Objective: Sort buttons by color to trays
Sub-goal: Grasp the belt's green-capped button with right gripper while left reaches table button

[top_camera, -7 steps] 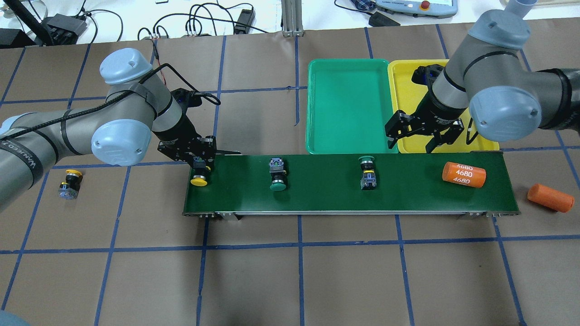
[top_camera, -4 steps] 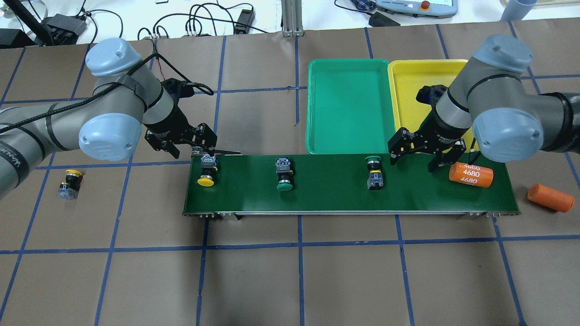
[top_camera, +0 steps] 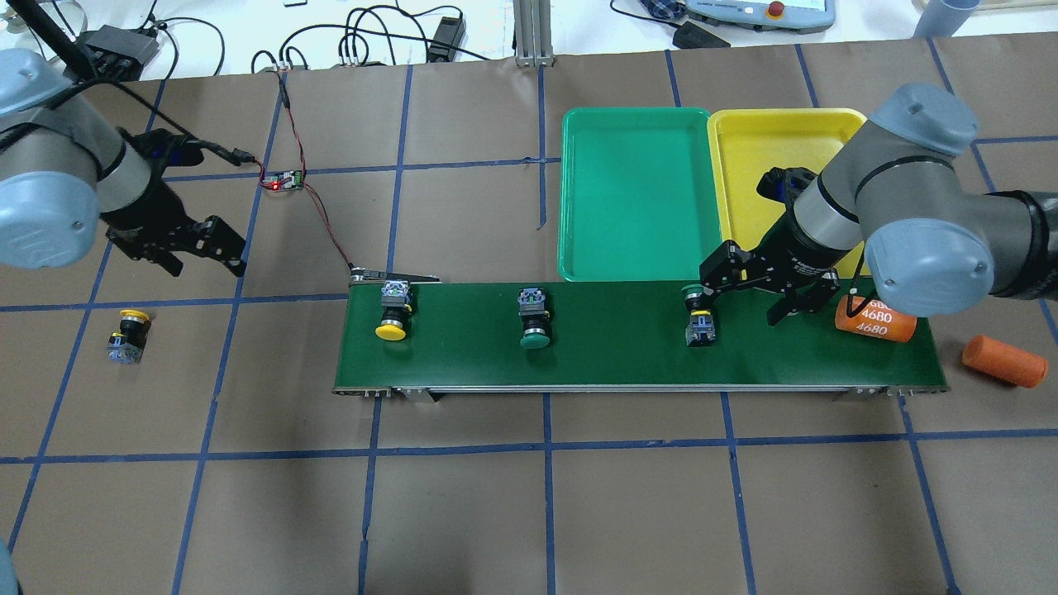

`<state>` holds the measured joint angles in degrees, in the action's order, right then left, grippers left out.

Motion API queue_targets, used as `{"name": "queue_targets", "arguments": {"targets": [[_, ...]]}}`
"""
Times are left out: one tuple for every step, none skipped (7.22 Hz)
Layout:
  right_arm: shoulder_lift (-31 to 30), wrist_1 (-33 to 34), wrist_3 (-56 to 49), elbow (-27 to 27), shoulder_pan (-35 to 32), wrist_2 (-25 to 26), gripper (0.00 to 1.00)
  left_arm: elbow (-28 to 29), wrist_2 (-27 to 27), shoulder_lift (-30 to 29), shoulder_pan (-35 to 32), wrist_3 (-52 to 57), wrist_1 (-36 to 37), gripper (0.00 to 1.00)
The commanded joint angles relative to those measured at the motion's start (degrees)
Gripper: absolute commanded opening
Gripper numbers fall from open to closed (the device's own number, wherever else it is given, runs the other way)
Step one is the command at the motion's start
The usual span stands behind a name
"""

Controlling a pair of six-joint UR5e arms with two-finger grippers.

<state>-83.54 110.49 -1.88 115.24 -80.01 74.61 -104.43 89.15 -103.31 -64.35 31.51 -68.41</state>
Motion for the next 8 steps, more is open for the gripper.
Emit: {"name": "queue_targets", "arguments": {"targets": [[0.1,0.2,-0.1,0.1,0.1,-0.3,1.0,-0.8,0.1,-1.8,9.5,11.1,0.8,1.0],[0.2,0.4,-0.2,-0.1,0.1,-0.3,1.0,-1.4,0.1,-2.9,11.2,14.2,4.4,1.0],[0.6,2.3,-0.1,0.0,0.1,0.0,1.0,-3.5,0.9,-4.3,12.1,14.6,10.3,1.0],[0.7,2.3,-0.3,0.0,0.1,0.9,1.0,-6.4,1.6,-6.1,12.7,15.3,18.5,1.0],[1.5,2.1,-0.1,0.1,0.1,1.0,1.0,-7.8,1.8,-7.5,12.8,15.4,22.8,1.0],[5.1,1.7,0.6,-0.4,0.0,1.4,0.6,-7.8,1.9,-8.7,12.8,15.9,23.1,1.0],[5.4,2.0,0.7,-1.1,-0.1,3.8,0.32,-7.5,1.8,-9.4,12.8,15.9,23.1,0.95],[5.3,1.0,0.5,-3.1,-0.1,5.1,0.07,-7.2,1.9,-9.8,12.8,15.9,23.1,0.27]]}}
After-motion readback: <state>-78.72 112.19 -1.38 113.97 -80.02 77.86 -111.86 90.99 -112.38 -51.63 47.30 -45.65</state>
